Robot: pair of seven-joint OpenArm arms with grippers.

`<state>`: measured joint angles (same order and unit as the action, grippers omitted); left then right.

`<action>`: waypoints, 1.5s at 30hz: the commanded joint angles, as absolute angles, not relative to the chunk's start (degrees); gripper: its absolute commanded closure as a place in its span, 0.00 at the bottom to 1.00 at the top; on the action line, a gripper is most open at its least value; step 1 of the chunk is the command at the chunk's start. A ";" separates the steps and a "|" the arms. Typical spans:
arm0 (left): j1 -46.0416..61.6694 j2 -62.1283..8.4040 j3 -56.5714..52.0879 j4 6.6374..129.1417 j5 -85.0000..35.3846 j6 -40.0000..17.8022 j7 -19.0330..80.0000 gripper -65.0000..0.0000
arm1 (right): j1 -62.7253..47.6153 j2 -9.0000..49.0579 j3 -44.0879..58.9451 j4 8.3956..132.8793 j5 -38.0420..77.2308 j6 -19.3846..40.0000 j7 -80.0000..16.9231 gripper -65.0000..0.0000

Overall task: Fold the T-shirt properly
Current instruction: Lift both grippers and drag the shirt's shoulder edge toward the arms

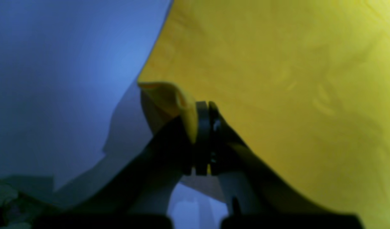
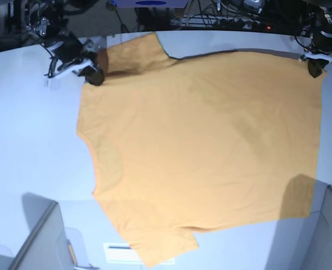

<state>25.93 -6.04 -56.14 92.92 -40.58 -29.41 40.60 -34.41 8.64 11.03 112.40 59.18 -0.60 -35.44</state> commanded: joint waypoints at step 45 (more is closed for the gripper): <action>4.53 -12.35 -49.19 83.74 -41.10 -19.21 44.35 1.00 | 0.13 7.96 11.21 91.91 59.91 -0.22 -47.16 1.00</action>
